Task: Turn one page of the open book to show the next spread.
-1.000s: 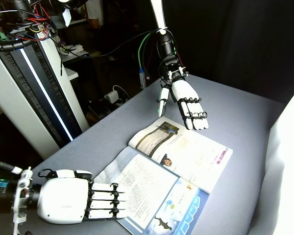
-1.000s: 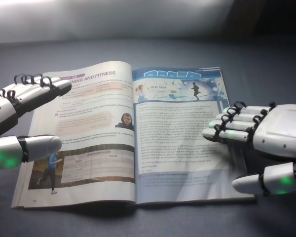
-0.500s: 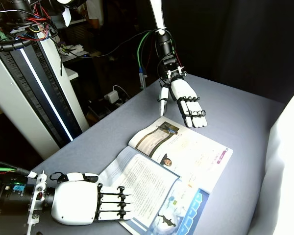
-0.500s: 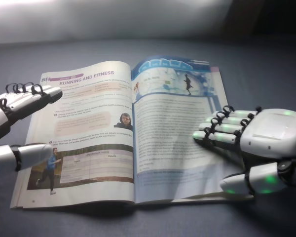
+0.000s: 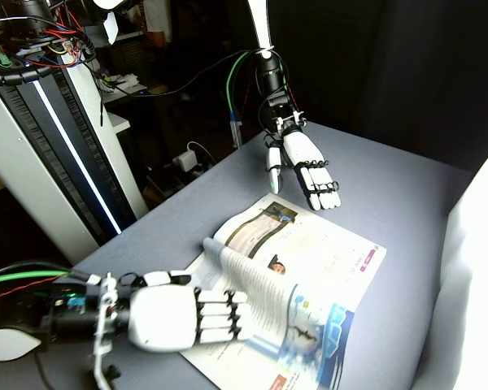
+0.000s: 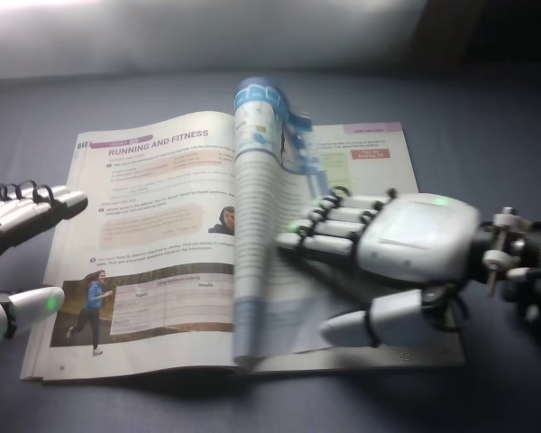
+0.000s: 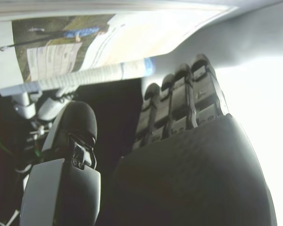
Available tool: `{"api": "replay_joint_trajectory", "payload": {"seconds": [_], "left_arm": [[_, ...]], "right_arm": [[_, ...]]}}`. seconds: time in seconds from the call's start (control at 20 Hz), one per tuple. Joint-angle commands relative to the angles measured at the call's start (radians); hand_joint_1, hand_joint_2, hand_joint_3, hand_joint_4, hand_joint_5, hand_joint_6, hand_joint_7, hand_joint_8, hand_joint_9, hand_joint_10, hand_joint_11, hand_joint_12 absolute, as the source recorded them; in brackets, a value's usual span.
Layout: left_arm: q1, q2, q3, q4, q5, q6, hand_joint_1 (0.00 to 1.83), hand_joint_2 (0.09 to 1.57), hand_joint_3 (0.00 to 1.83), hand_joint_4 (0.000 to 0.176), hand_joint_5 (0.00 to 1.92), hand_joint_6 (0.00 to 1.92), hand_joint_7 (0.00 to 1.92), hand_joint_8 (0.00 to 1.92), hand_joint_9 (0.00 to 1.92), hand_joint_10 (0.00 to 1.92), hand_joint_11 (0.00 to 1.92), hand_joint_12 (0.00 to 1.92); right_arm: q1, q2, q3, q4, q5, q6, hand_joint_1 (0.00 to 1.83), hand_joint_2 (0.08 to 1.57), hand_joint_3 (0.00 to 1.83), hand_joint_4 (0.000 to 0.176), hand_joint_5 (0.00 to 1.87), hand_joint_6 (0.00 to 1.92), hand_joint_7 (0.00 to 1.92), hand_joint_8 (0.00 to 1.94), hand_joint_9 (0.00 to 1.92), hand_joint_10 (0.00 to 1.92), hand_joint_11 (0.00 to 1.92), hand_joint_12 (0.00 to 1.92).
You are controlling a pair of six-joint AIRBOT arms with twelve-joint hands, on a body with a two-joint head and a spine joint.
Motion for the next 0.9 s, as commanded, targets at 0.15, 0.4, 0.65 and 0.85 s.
{"api": "replay_joint_trajectory", "payload": {"seconds": [0.15,0.4,0.65,0.85], "left_arm": [[0.001,-0.015,0.009,-0.018,-0.097,-0.01,0.0,1.33,0.01,0.0,0.0,0.0,0.0,0.0,0.0,0.0,0.0,0.0],[0.004,-0.024,0.016,-0.016,-0.084,-0.014,0.0,1.33,0.0,0.0,0.18,0.01,0.2,0.05,0.38,0.01,0.27,0.61],[0.004,-0.034,0.03,-0.009,-0.082,-0.023,0.0,1.49,0.01,0.0,0.22,0.01,0.33,0.05,0.5,0.03,0.0,1.54],[0.003,-0.035,0.036,-0.01,-0.089,-0.024,0.0,1.49,0.01,0.0,0.22,0.01,0.33,0.05,0.5,0.03,0.0,1.55]], "right_arm": [[0.072,-0.064,0.026,-0.06,0.162,0.044,0.01,1.2,0.0,0.0,0.0,0.0,0.0,0.0,0.0,0.0,0.0,0.0],[0.155,-0.101,0.034,-0.149,0.262,0.12,0.0,1.12,0.0,0.0,0.0,0.0,0.0,0.0,0.0,0.0,0.0,0.0],[0.226,-0.141,0.028,-0.243,0.395,0.187,0.05,1.14,0.0,0.0,0.0,0.0,0.0,0.0,0.0,0.0,0.0,0.0],[0.274,-0.15,0.001,-0.303,0.515,0.23,0.03,1.14,0.0,0.0,0.0,0.0,0.0,0.0,0.0,0.0,0.0,0.0]]}}
